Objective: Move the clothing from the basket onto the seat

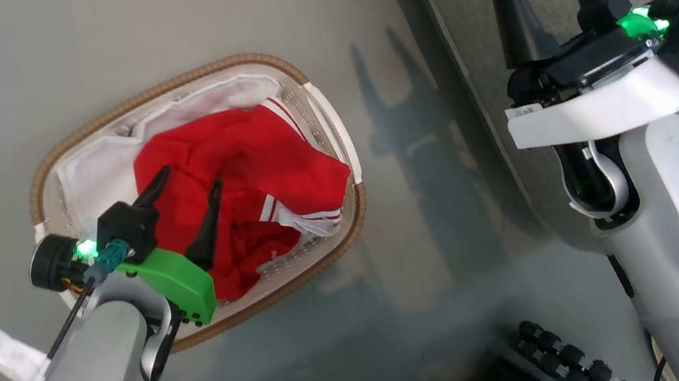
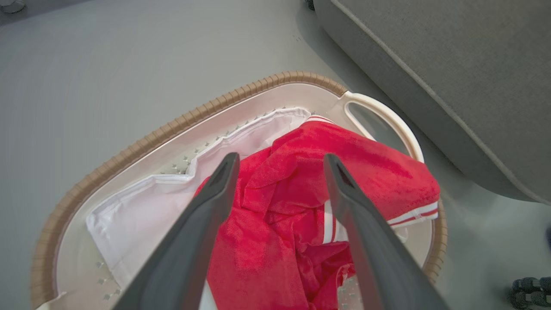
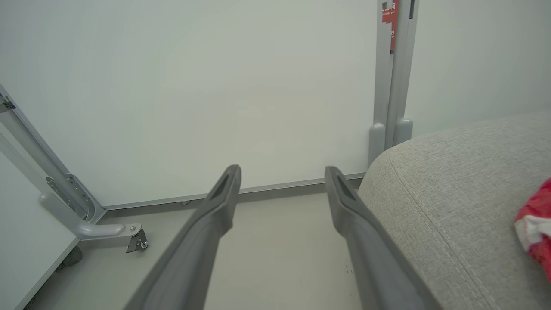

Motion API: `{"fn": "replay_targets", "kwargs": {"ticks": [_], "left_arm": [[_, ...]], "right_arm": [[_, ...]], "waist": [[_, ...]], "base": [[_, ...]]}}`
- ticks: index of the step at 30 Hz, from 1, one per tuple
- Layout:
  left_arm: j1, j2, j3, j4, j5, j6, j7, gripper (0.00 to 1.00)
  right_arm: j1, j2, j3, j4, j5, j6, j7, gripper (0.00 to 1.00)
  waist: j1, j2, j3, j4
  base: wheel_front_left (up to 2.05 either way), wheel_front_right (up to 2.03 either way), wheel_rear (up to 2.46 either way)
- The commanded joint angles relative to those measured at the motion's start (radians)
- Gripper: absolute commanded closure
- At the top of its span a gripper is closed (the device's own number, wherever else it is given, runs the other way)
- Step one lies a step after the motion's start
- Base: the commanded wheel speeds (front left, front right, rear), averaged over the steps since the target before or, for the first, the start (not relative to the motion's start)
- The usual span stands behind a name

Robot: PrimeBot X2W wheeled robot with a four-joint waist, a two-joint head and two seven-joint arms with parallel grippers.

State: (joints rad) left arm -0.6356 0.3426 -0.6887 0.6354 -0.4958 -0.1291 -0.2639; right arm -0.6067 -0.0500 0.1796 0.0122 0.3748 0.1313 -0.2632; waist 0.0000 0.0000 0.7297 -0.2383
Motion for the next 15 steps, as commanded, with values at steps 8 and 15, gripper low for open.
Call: {"fn": "replay_targets", "kwargs": {"ticks": [8, 15], "left_arm": [[-0.144, 0.024, -0.149, 0.108, -0.047, -0.003, -0.001, 0.00], [-0.208, 0.032, -0.267, 0.221, -0.080, -0.003, -0.001, 0.00]], "right_arm": [[-0.048, -0.002, 0.020, -0.059, -0.006, -0.001, -0.002, 0.00], [-0.070, -0.002, 0.028, -0.096, -0.026, -0.001, -0.002, 0.00]], "waist": [[0.0000, 0.0000, 0.131, -0.044], [0.0000, 0.0000, 0.183, -0.062]], "base": [[0.00, 0.00, 0.00], [0.00, 0.00, 0.00]]}}
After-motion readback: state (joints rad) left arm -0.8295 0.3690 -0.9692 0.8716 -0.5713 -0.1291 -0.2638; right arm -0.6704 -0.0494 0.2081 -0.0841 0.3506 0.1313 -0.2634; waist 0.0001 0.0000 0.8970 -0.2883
